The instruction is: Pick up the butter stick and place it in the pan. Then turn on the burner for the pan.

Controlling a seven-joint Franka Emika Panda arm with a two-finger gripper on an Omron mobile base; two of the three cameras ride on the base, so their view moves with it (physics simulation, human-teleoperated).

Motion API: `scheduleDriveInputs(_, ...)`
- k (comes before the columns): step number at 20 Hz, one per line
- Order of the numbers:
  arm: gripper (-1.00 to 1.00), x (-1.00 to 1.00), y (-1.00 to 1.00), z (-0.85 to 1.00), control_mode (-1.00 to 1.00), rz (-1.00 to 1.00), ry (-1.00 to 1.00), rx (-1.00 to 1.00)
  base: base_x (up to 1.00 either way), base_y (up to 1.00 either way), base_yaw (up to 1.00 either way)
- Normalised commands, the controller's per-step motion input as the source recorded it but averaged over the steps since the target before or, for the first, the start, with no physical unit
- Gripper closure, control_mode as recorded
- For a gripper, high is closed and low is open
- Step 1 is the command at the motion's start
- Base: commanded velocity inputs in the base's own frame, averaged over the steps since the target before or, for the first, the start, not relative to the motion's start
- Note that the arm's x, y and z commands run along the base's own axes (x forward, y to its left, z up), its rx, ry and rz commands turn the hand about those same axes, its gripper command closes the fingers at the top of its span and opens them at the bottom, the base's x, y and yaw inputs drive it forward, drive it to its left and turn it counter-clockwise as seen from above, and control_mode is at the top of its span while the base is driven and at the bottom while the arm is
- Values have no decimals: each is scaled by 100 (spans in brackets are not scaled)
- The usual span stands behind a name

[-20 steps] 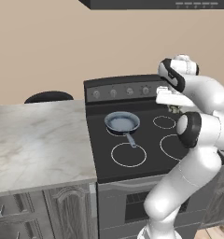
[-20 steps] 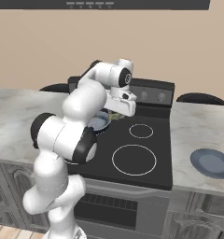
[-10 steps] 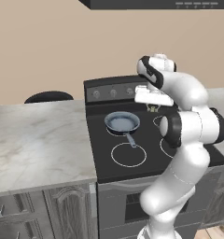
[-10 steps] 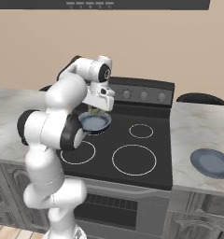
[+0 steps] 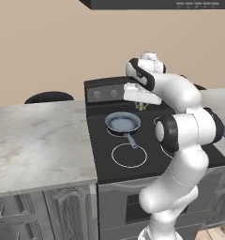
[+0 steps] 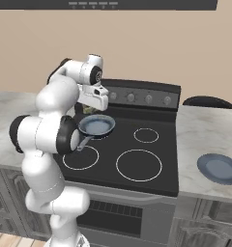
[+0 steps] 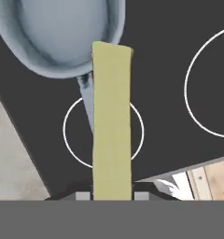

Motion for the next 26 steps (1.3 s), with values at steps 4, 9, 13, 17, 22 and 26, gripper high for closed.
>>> scheduleDriveInputs(4,100,42,1,-19,-100,7,-19,0,0,0,0)
scheduleDriveInputs(9,100,31,1,-31,-100,7,-15,-3,0,0,0)
scheduleDriveInputs(13,100,13,8,-36,-100,4,-8,-8,0,0,0)
scheduleDriveInputs(17,100,27,31,-42,-100,3,-2,-4,0,0,0)
scheduleDriveInputs(22,100,45,34,-33,-100,2,4,0,0,0,0)
scheduleDriveInputs(26,100,47,0,-16,-100,0,0,0,0,0,0)
